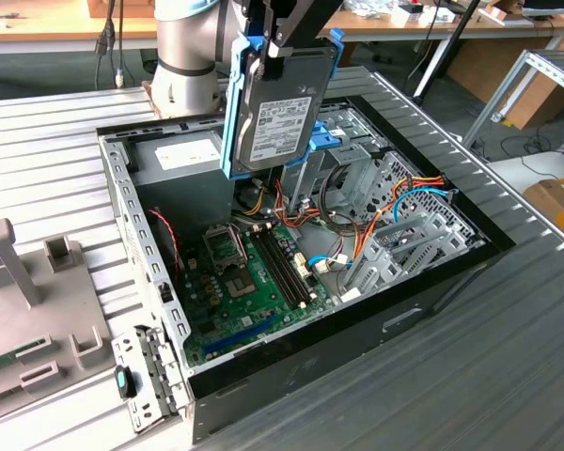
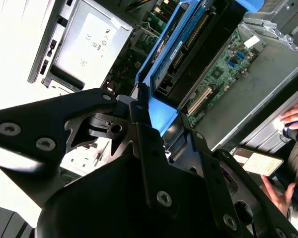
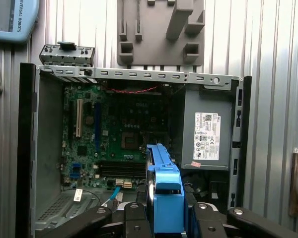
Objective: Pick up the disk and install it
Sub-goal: 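Pick up the disk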
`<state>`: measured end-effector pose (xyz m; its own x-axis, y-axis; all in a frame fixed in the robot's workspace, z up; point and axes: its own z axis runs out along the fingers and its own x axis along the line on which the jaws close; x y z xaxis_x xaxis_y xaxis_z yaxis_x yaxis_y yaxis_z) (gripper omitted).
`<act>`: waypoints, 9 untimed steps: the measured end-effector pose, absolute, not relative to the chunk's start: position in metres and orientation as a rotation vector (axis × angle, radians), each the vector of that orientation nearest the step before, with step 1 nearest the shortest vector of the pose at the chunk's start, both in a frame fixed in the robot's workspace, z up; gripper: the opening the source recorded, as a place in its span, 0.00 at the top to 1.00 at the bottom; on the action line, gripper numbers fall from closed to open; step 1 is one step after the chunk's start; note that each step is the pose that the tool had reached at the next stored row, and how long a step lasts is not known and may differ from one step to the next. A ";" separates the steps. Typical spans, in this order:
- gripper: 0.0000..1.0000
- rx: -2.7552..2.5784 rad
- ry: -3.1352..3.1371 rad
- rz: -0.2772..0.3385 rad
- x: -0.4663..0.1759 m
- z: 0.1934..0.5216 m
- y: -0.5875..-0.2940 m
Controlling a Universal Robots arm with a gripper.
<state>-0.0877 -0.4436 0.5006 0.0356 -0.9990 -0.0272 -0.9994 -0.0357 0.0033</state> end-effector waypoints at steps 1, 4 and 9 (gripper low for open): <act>0.64 -2.249 2.170 0.034 -0.088 0.501 -0.444; 0.64 -2.249 2.170 0.034 -0.088 0.501 -0.444; 0.64 -2.249 2.170 0.034 -0.088 0.501 -0.447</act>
<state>-0.0877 -0.4468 0.5006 0.0356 -0.9990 -0.0272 -0.9994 -0.0358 0.0033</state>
